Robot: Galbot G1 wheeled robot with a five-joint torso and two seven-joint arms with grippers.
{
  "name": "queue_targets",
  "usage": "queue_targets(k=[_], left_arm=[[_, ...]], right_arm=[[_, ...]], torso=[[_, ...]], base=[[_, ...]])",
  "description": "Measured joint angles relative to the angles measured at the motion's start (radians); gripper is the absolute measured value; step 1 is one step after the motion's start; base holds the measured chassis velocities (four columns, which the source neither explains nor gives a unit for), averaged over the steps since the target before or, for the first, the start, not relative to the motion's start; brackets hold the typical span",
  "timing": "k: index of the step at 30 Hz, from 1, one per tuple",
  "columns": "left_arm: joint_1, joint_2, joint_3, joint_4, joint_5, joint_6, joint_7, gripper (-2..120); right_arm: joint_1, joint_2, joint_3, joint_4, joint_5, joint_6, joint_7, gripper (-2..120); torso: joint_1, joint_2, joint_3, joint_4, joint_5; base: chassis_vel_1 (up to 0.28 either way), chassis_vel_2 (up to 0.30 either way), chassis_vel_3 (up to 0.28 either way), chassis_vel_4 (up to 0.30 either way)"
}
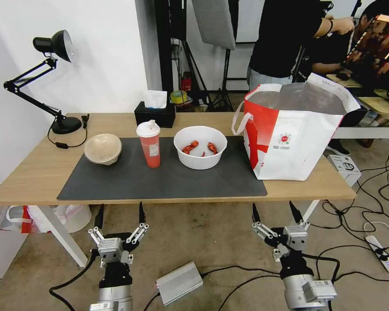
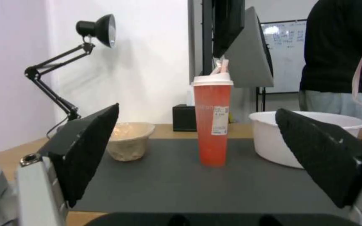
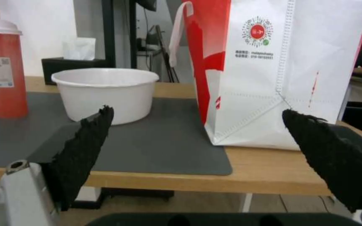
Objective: Pick up the trash from the table and place it into the takeout bag.
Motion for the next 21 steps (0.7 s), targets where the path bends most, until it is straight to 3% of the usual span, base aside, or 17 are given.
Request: queue_targets(k=[11,13,21], left_arm=[[0.001,-0.001,-0.001,-0.001,-0.003,0.009,0.0,97],[0.005,-0.012,-0.008,-0.013,-0.021,0.053,0.006,91],[0.022,-0.054,-0.035,-0.066,-0.095,0.229,0.032,96]], right_arm=[[-0.002,0.009,0.013,0.007,0.006,-0.046,-0.027,100],[-0.007,0.024,0.035,0.024,0.02,-0.122,-0.075,100],[-0.017,0.064,0.089,0.067,0.055,-0.309,-0.195,100]], torso=[[0.0,0.0,0.0,0.0,0.0001],[0.0,0.0,0.0,-0.0001,0.0],[0.0,0.0,0.0,0.0,0.0001]], base=[[0.0,0.0,0.0,0.0],[0.0,0.0,0.0,0.0],[0.0,0.0,0.0,0.0]])
